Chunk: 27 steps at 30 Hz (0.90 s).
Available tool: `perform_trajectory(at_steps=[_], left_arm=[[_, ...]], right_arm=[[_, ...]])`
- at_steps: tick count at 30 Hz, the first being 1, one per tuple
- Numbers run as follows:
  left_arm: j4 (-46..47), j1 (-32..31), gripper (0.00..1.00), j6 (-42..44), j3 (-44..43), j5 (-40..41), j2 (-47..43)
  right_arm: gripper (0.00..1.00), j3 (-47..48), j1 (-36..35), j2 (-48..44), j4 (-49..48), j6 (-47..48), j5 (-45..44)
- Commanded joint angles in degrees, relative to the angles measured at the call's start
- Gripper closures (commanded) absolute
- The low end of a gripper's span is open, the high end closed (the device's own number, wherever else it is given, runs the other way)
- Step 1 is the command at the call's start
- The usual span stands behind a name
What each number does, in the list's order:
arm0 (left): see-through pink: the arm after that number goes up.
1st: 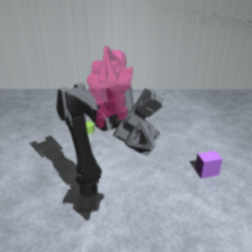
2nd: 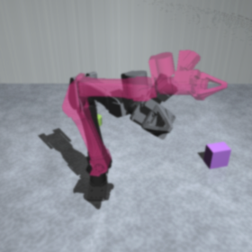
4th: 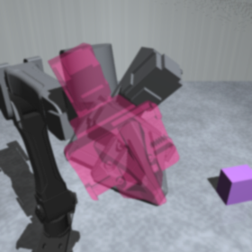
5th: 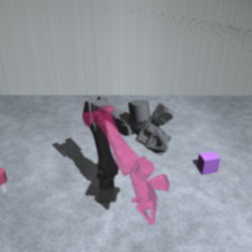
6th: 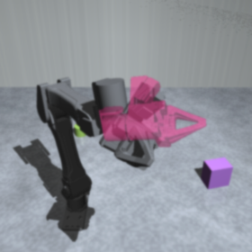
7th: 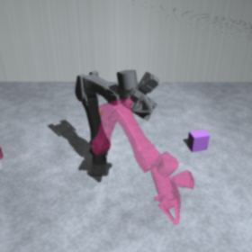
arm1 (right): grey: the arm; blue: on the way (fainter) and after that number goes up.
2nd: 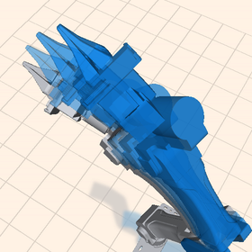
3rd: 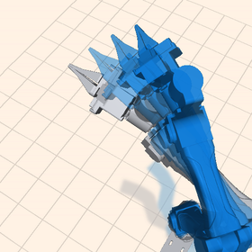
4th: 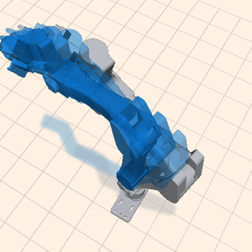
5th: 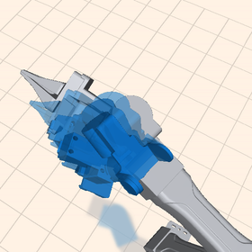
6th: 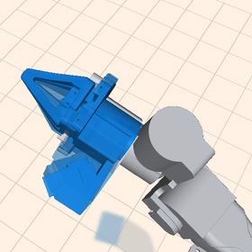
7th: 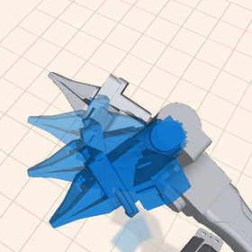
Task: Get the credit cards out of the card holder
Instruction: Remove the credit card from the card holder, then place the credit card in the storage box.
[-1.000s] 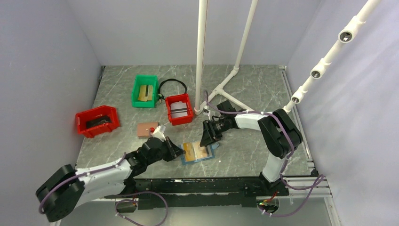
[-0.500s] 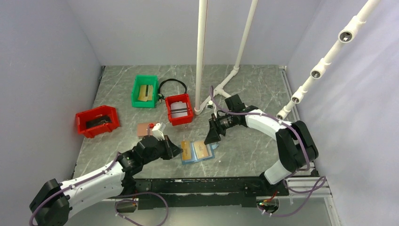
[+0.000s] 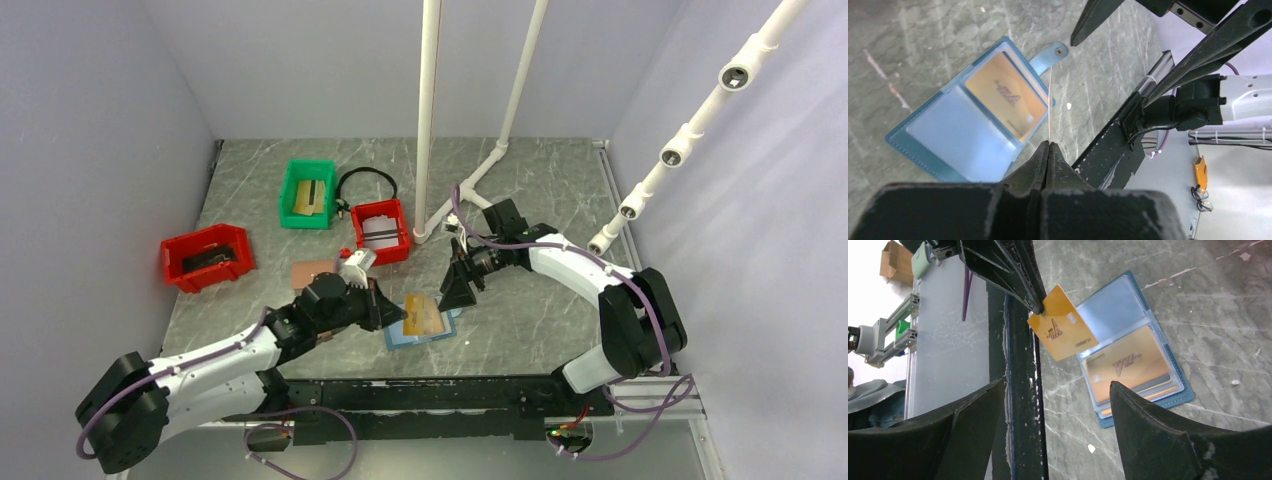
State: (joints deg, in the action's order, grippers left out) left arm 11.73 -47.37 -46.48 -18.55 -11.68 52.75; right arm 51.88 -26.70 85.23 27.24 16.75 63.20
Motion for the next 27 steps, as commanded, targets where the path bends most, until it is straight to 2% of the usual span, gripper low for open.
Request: perform_trajectory(at_steps=[1, 13, 18, 20, 21, 23, 25, 26, 27], left_arm=[[7.6, 0.2, 1.0, 2.3, -3.5, -5.7, 2.9], [15.2, 0.2, 1.0, 2.8, -5.5, -12.2, 8.3], [17.8, 0.1, 1.0, 2.5, -5.9, -13.9, 9.9], [18.1, 0.1, 1.0, 2.2, -6.2, -14.1, 10.8], [18.6, 0.1, 1.0, 2.1, -6.2, -14.1, 11.1], [19.5, 0.1, 1.0, 1.5, -6.1, -13.9, 11.7], [19.6, 0.1, 1.0, 1.3, -5.9, -13.2, 11.6], [19.0, 0.1, 0.95, 1.0, -5.8, -12.5, 11.2], [18.0, 0.1, 0.84, 1.0, -5.9, -11.7, 10.7]], right_arm=[[0.19, 3.0, 0.4, 0.4, 2.2, 4.0, 3.3], [0.2, 3.7, 0.3, 2.2, 4.4, 5.5, 7.5], [0.28, 3.4, 0.3, 2.0, 4.2, 5.6, 9.0], [0.37, 3.4, 0.4, 2.0, 3.9, 5.3, 10.0], [0.45, 3.4, 0.4, 2.2, 3.6, 5.0, 10.4], [0.64, 3.7, 0.3, 2.7, 4.0, 5.1, 10.8], [0.89, 4.2, 0.3, 3.2, 5.0, 5.8, 11.6], [0.98, 4.7, 0.4, 3.5, 6.0, 6.9, 12.0], [1.0, 5.2, 0.3, 3.8, 7.2, 7.7, 12.3]])
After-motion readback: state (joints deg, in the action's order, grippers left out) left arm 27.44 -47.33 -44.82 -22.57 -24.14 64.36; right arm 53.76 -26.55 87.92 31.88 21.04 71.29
